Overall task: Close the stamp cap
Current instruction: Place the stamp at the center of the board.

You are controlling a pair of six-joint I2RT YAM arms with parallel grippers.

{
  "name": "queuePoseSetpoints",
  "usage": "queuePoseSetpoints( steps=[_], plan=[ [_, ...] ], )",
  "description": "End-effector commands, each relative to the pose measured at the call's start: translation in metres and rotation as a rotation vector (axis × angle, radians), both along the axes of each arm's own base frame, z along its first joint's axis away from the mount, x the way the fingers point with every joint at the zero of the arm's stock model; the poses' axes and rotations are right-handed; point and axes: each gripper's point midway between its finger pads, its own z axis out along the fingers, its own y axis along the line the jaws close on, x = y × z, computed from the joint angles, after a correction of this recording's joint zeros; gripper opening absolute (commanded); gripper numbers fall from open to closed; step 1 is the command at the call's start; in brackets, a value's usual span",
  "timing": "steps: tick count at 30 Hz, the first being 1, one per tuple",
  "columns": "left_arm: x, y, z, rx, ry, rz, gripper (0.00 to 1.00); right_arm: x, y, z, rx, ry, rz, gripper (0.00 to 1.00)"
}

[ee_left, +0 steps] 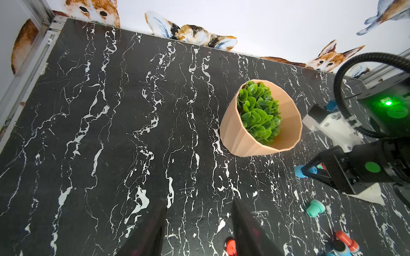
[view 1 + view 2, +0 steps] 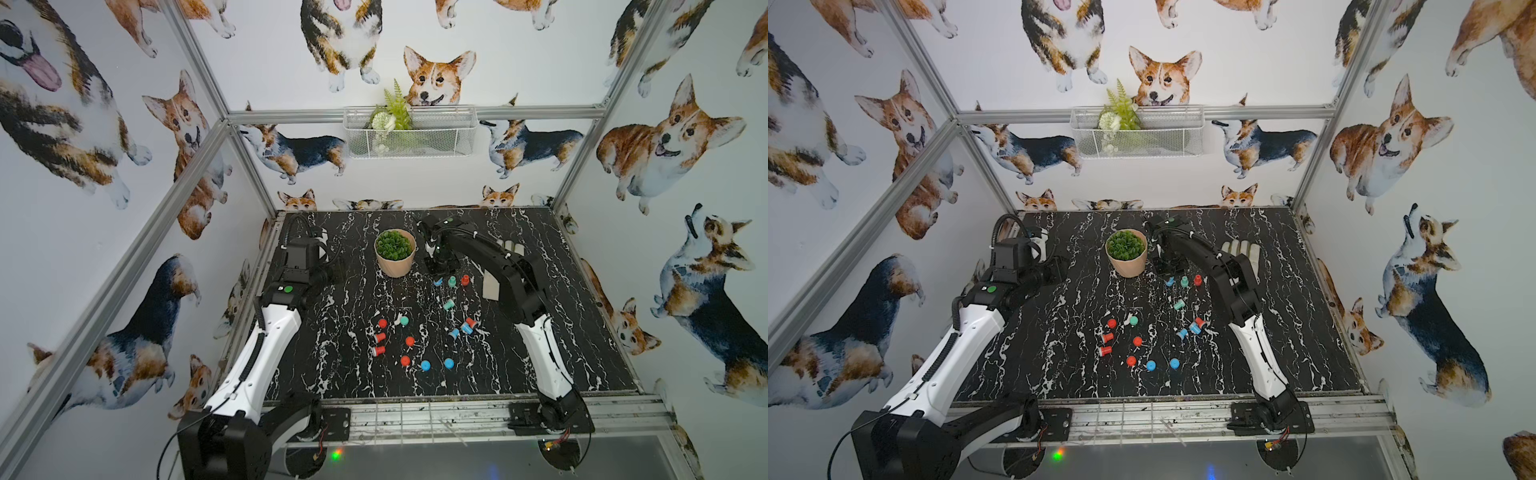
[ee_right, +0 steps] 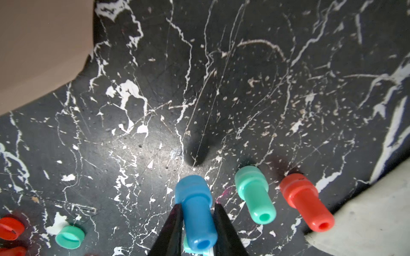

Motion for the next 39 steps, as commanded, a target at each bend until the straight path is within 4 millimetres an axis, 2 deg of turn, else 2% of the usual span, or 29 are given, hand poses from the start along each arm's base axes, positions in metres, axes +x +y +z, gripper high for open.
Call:
queuePoseSetpoints(
  steps=[1, 7, 10, 14, 20, 29, 34, 39],
  plan=[
    [0.002, 0.002, 0.004, 0.008, -0.016, 0.003, 0.51, -0.004, -0.002, -0.008, -0.014, 0.026, -0.001, 0.22],
    [0.002, 0.002, 0.004, 0.010, -0.017, 0.003, 0.51, -0.005, -0.001, -0.016, -0.013, 0.039, -0.005, 0.19],
    [0.002, 0.002, 0.004, 0.010, -0.018, 0.002, 0.51, -0.006, 0.000, -0.020, -0.015, 0.047, -0.005, 0.27],
    [0.002, 0.002, 0.005, 0.011, -0.019, 0.002, 0.51, -0.007, 0.002, -0.020, -0.003, 0.053, -0.009, 0.33],
    [0.002, 0.002, 0.004, 0.011, -0.016, 0.003, 0.51, -0.006, 0.004, -0.016, 0.012, 0.047, -0.011, 0.37],
    [0.003, 0.002, 0.003, 0.011, -0.012, 0.002, 0.51, -0.010, 0.007, -0.023, 0.021, 0.071, -0.015, 0.43],
    [0.003, 0.001, 0.003, 0.009, -0.012, 0.000, 0.51, -0.006, 0.006, -0.010, 0.024, 0.045, -0.012, 0.46],
    [0.003, 0.001, 0.004, 0.008, -0.015, 0.001, 0.51, -0.005, 0.004, 0.016, 0.034, 0.007, -0.007, 0.47]
  ],
)
